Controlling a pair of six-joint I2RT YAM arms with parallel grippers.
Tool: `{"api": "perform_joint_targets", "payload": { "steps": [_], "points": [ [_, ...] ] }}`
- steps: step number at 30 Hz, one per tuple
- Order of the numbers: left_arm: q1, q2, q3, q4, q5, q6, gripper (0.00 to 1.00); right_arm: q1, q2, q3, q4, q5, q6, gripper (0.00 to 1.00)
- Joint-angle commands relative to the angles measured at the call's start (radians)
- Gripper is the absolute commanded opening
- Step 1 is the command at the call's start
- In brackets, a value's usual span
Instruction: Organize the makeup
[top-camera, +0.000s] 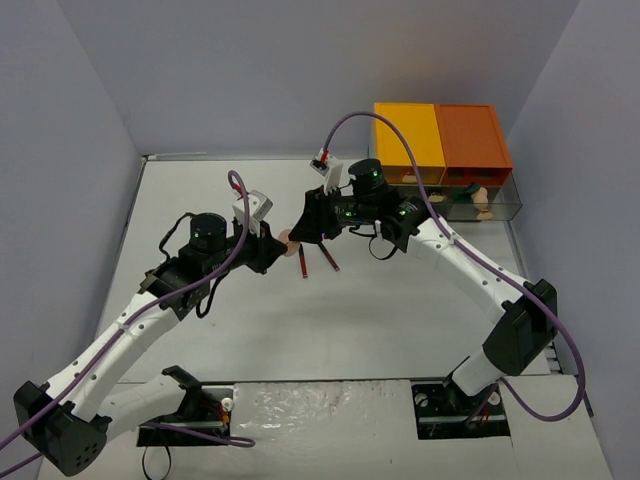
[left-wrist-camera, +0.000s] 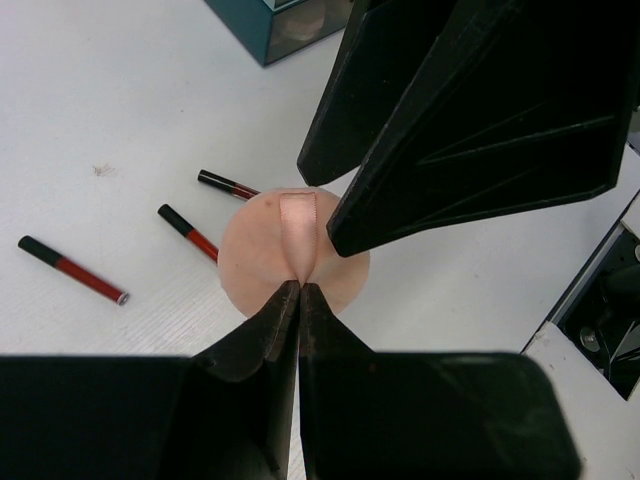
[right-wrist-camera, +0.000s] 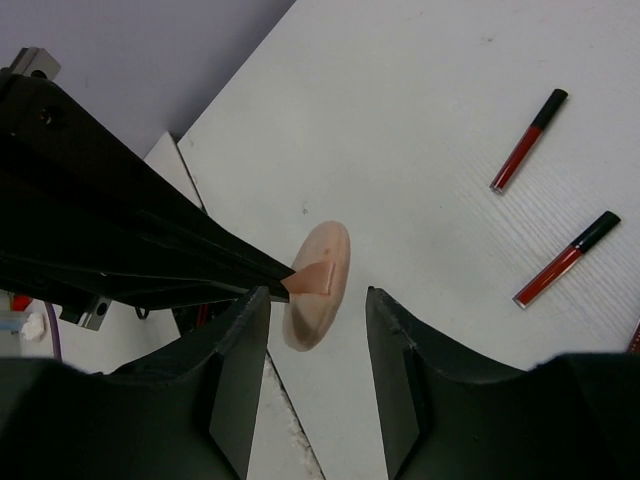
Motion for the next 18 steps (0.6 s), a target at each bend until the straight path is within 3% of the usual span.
{"api": "perform_joint_targets", "payload": {
  "steps": [1,10,12,16,18],
  "points": [
    [-0.006,0.003,0.071,0.087,0.023,0.011,0.00,0.015,-0.007,-0.001,0.088,-0.044,0.029,0.40],
    [-0.007,0.013,0.072,0.111,0.040,0.004,0.00,0.019,-0.007,-0.032,0.093,-0.024,0.036,0.34],
    [-0.007,0.012,0.072,0.113,0.042,0.001,0.00,0.019,-0.007,-0.035,0.093,-0.022,0.033,0.27],
    [-0.008,0.016,0.072,0.112,0.040,-0.004,0.00,0.016,-0.015,-0.032,0.092,0.010,0.019,0.02],
    [-0.007,0.019,0.069,0.105,0.021,-0.004,0.09,0.009,-0.027,-0.026,0.092,0.022,0.012,0.00]
  ]
}}
